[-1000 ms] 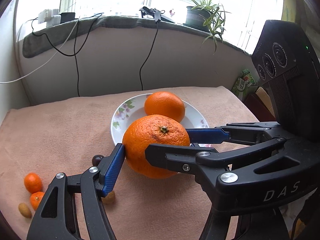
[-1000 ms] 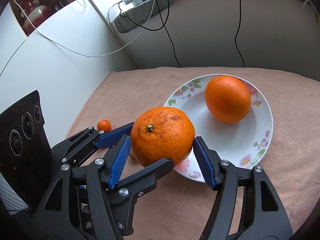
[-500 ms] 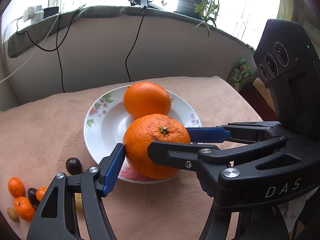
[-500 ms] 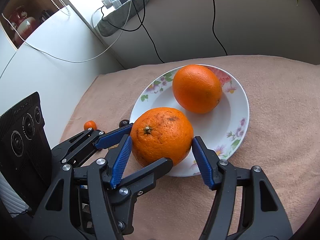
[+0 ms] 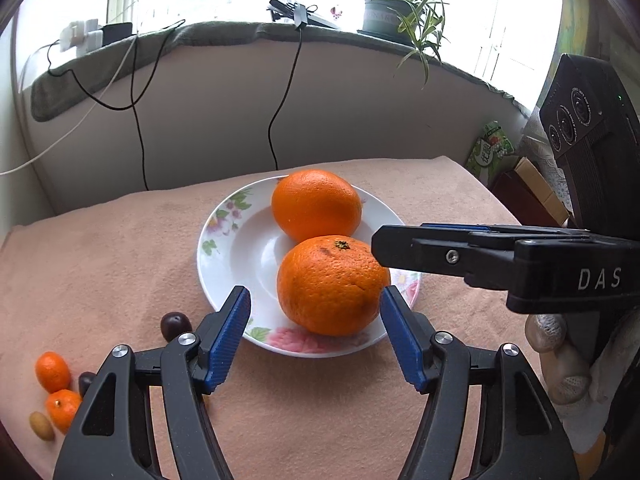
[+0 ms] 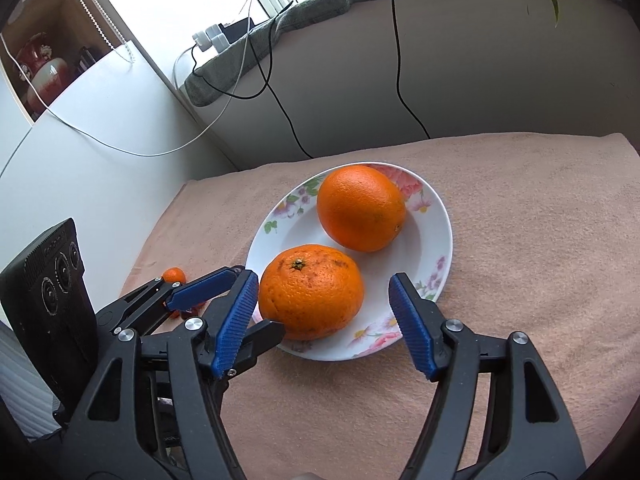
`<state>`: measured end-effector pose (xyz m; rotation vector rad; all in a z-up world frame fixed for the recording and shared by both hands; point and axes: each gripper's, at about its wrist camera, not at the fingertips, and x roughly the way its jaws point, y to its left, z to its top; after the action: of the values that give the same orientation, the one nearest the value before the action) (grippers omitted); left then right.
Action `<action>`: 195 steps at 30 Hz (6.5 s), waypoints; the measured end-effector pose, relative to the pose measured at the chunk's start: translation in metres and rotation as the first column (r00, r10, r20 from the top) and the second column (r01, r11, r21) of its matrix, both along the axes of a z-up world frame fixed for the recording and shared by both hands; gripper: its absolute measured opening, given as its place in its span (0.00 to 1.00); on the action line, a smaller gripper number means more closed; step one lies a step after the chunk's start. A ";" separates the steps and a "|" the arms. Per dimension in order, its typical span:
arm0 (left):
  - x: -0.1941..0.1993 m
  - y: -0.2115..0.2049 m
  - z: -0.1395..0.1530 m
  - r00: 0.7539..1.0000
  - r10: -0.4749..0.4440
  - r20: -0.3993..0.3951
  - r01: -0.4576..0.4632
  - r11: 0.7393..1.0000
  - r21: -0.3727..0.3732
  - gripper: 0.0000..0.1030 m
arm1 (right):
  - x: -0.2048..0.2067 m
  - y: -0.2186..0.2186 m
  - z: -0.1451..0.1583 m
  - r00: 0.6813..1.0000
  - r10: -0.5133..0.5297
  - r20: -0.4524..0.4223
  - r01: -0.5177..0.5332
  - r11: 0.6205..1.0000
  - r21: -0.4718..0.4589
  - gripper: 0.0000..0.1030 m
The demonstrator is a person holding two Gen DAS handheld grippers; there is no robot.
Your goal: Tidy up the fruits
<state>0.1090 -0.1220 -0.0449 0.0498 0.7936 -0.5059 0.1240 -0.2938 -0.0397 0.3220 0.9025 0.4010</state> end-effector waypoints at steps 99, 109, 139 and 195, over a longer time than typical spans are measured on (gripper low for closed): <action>-0.055 0.234 -0.037 0.901 0.425 -0.081 -0.432 0.894 -0.118 0.24 | -0.024 0.163 -0.020 0.952 0.298 0.068 -0.273 0.929 -0.249 0.27; -0.056 0.212 -0.012 0.927 0.374 -0.029 -0.374 0.915 -0.150 0.24 | -0.036 0.126 0.006 0.964 0.222 0.144 -0.185 0.955 -0.232 0.27; -0.010 0.084 0.001 0.995 0.097 -0.009 -0.097 0.988 -0.120 0.24 | -0.021 0.010 0.000 0.990 -0.010 0.138 0.042 0.973 -0.228 0.27; 0.003 0.050 -0.001 0.997 0.074 0.003 -0.073 0.996 -0.058 0.76 | -0.017 0.020 0.003 0.982 -0.009 0.187 0.060 0.961 -0.272 0.84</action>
<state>0.1120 -0.0716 -0.0464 -0.0314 0.7724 -0.4587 0.1065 -0.2743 -0.0364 0.0421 0.7580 0.2627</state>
